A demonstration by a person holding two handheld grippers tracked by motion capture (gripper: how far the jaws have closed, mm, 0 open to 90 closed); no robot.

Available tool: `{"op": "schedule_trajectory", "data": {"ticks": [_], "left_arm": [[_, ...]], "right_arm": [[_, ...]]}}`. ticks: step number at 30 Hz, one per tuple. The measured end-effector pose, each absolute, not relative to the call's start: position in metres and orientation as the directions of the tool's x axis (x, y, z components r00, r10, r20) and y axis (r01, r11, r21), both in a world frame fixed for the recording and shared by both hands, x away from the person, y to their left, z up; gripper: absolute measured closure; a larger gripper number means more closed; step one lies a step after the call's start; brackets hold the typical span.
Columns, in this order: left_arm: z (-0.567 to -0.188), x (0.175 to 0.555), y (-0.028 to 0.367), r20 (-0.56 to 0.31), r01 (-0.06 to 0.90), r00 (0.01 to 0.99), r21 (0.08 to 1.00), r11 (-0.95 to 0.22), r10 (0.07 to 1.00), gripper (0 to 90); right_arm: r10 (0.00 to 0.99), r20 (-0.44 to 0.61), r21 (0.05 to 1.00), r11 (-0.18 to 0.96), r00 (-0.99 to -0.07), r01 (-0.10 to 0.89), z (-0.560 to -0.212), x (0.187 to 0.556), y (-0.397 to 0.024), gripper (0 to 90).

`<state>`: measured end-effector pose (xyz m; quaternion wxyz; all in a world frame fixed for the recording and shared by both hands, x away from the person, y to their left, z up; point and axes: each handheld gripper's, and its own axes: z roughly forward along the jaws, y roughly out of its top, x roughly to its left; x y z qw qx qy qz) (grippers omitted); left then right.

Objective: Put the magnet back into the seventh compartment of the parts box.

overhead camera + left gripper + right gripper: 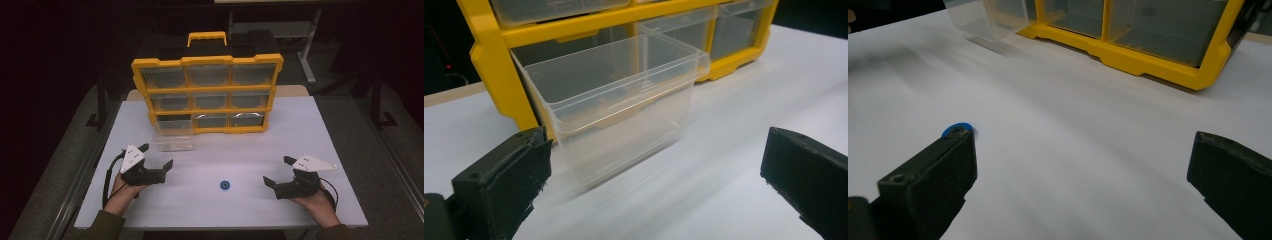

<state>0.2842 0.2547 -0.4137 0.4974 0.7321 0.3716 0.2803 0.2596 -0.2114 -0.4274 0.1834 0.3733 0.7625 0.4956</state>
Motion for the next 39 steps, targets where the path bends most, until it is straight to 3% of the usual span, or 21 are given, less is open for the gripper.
{"op": "schedule_trajectory", "data": {"ticks": [39], "left_arm": [[-0.423,0.258,0.275,0.018,0.244,0.592,0.949,-0.2,0.805,0.0]], "right_arm": [[0.761,0.079,0.884,0.246,-0.644,0.399,-0.427,0.261,-0.21,0.0]]}}
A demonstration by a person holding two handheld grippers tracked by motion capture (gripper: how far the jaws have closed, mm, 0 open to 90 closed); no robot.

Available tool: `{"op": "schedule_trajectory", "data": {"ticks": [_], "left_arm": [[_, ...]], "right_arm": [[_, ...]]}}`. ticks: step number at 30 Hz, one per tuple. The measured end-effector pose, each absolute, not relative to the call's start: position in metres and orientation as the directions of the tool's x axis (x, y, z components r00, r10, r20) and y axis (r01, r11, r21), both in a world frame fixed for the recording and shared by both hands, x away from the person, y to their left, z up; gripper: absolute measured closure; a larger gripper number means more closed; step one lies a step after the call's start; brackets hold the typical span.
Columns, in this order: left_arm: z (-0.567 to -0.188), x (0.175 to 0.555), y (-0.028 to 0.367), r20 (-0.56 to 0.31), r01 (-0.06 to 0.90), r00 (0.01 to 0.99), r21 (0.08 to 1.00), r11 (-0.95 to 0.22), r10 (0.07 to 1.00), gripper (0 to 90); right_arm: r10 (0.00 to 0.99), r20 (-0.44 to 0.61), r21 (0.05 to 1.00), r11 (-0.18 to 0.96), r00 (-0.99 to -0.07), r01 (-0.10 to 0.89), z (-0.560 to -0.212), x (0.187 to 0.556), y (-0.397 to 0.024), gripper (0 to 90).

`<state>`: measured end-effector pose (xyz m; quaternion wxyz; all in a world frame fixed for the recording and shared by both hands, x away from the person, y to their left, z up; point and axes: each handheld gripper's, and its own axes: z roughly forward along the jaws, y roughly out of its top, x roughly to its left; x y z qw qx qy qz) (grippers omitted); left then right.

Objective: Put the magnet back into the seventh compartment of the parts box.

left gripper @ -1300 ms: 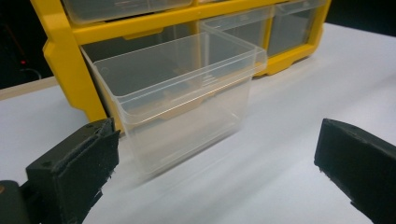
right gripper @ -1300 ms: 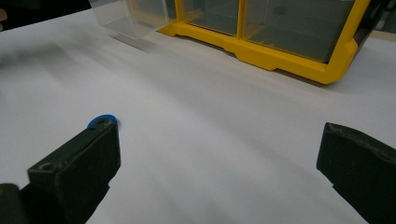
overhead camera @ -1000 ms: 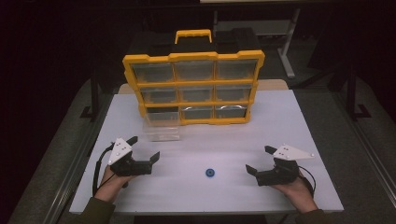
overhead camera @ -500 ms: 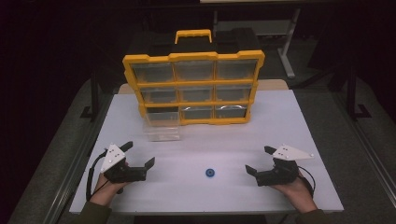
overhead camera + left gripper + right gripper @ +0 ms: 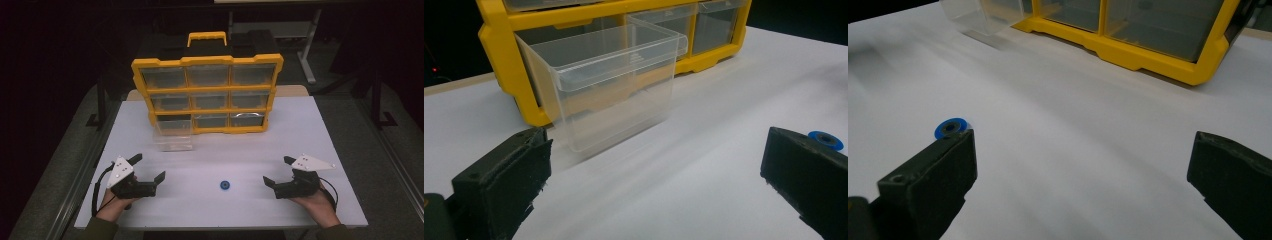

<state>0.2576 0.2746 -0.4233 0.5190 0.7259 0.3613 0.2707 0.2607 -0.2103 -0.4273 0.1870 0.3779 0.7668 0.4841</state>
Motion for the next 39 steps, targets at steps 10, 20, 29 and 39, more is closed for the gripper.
{"op": "schedule_trajectory", "data": {"ticks": [10,20,29,39], "left_arm": [[-0.424,0.257,0.274,0.016,0.251,0.593,0.946,-0.204,0.805,0.0],[-0.424,0.257,0.274,0.014,0.259,0.593,0.943,-0.207,0.805,0.0],[-0.424,0.257,0.272,0.008,0.259,0.596,0.945,-0.202,0.803,0.0],[-0.424,0.257,0.272,0.006,0.263,0.596,0.944,-0.202,0.803,0.0]], "right_arm": [[0.746,0.103,0.879,0.241,-0.658,0.412,-0.42,0.264,-0.21,0.0],[0.71,0.109,0.856,0.289,-0.696,0.428,-0.411,0.271,-0.206,0.0],[0.683,0.115,0.842,0.319,-0.721,0.436,-0.406,0.277,-0.199,0.0],[0.668,0.113,0.845,0.325,-0.736,0.425,-0.401,0.283,-0.192,0.0]]}}
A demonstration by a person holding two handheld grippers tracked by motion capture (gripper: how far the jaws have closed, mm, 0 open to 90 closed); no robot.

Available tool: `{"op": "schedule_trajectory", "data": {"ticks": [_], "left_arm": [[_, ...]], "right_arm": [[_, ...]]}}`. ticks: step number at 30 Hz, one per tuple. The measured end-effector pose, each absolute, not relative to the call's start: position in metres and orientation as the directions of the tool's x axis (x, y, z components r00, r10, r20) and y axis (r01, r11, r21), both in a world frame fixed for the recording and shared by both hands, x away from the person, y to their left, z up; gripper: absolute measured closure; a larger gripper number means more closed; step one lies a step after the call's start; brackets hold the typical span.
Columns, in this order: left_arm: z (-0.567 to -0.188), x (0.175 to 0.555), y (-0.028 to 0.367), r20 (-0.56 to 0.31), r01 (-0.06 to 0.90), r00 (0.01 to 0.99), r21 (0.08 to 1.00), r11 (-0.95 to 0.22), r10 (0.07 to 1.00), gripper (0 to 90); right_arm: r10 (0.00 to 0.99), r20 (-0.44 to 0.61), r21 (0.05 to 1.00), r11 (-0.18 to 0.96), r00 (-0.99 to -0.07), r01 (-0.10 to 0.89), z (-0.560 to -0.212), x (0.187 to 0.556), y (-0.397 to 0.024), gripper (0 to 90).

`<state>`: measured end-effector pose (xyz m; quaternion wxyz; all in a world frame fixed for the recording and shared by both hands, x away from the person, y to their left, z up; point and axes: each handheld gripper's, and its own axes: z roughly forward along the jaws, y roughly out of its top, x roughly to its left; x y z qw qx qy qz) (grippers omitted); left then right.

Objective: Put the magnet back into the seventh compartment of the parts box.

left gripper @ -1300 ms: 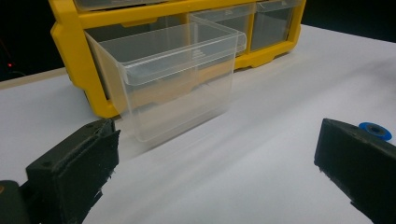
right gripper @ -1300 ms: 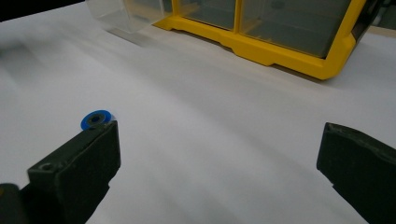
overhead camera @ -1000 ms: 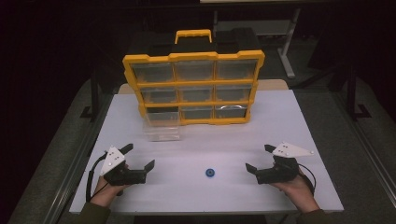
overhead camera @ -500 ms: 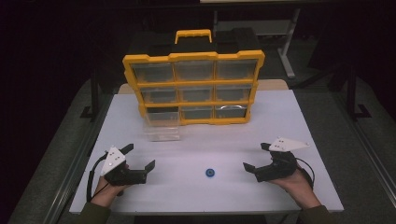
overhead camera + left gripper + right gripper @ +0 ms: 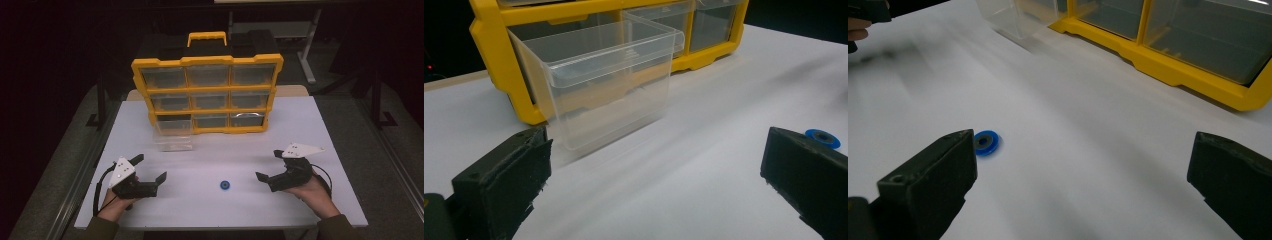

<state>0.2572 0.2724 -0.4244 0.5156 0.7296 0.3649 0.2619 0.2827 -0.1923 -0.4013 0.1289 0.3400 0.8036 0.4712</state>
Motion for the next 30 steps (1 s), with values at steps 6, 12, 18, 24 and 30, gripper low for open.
{"op": "schedule_trajectory", "data": {"ticks": [6,12,18,24,30], "left_arm": [[-0.425,0.258,0.272,0.006,0.265,0.598,0.942,-0.205,0.802,0.0],[-0.425,0.258,0.272,0.008,0.263,0.602,0.942,-0.207,0.799,0.0],[-0.425,0.258,0.273,0.004,0.267,0.599,0.942,-0.204,0.801,0.0],[-0.425,0.258,0.273,0.01,0.264,0.602,0.941,-0.211,0.798,0.0],[-0.426,0.258,0.272,0.0,0.269,0.6,0.942,-0.201,0.8,0.0]], "right_arm": [[0.658,0.119,0.841,0.331,-0.744,0.427,-0.399,0.286,-0.187,0.0],[0.649,0.118,0.836,0.344,-0.751,0.428,-0.396,0.29,-0.181,0.0],[0.641,0.119,0.836,0.347,-0.758,0.424,-0.393,0.293,-0.177,0.0],[0.633,0.12,0.831,0.357,-0.765,0.427,-0.393,0.296,-0.174,0.0],[0.62,0.126,0.828,0.364,-0.774,0.427,-0.393,0.299,-0.168,0.0]]}}
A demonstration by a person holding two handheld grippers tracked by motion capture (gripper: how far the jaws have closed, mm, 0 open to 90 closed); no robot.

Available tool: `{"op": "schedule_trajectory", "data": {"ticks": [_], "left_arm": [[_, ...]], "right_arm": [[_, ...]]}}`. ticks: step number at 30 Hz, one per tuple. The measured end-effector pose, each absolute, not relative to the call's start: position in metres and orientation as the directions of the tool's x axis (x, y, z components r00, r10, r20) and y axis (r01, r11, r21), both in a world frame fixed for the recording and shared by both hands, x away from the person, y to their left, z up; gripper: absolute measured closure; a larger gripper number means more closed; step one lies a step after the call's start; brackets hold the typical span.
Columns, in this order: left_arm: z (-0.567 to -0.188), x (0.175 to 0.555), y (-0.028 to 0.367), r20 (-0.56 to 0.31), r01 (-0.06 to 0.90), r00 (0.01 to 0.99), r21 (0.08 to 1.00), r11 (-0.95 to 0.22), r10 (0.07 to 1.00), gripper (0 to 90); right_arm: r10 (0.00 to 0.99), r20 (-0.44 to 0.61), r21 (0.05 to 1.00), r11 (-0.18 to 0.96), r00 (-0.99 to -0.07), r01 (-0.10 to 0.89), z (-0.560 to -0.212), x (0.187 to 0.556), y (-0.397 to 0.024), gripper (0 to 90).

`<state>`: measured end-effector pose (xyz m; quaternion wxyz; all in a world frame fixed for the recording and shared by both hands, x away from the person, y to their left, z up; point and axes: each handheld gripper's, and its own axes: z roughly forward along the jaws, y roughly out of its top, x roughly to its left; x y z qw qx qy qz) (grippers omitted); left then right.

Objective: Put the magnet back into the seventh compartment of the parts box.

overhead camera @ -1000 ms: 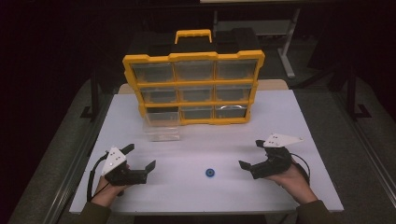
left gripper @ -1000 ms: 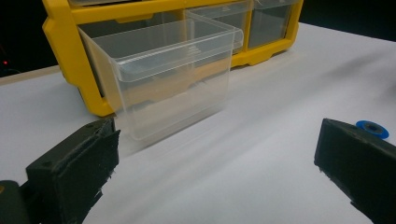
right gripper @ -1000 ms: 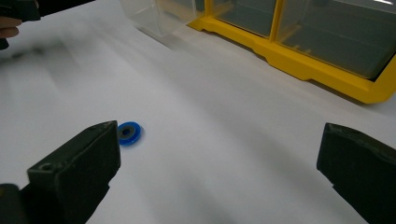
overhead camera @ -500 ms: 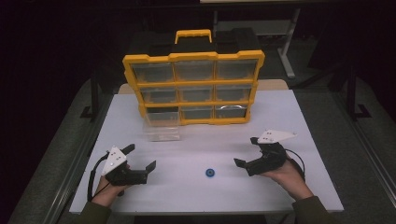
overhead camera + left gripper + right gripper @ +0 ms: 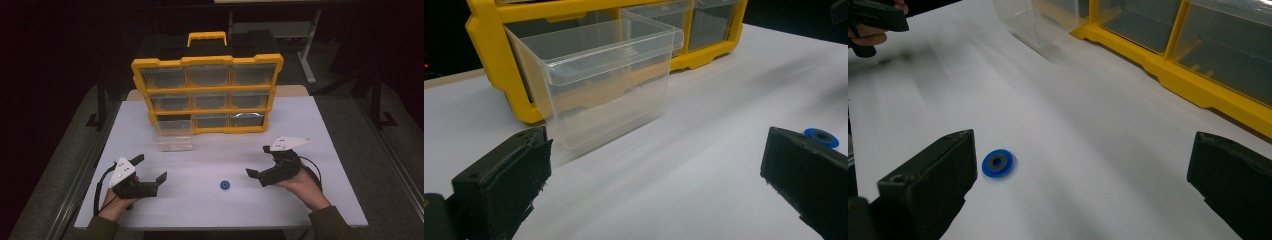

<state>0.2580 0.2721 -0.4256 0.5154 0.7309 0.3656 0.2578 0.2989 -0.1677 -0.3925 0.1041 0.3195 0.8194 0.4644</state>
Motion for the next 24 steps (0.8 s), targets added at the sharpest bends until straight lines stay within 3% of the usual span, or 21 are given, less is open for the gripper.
{"op": "schedule_trajectory", "data": {"ticks": [24], "left_arm": [[-0.426,0.258,0.271,0.002,0.269,0.603,0.941,-0.206,0.798,0.0]], "right_arm": [[0.569,0.117,0.817,0.411,-0.814,0.404,-0.39,0.317,-0.134,0.0]]}}
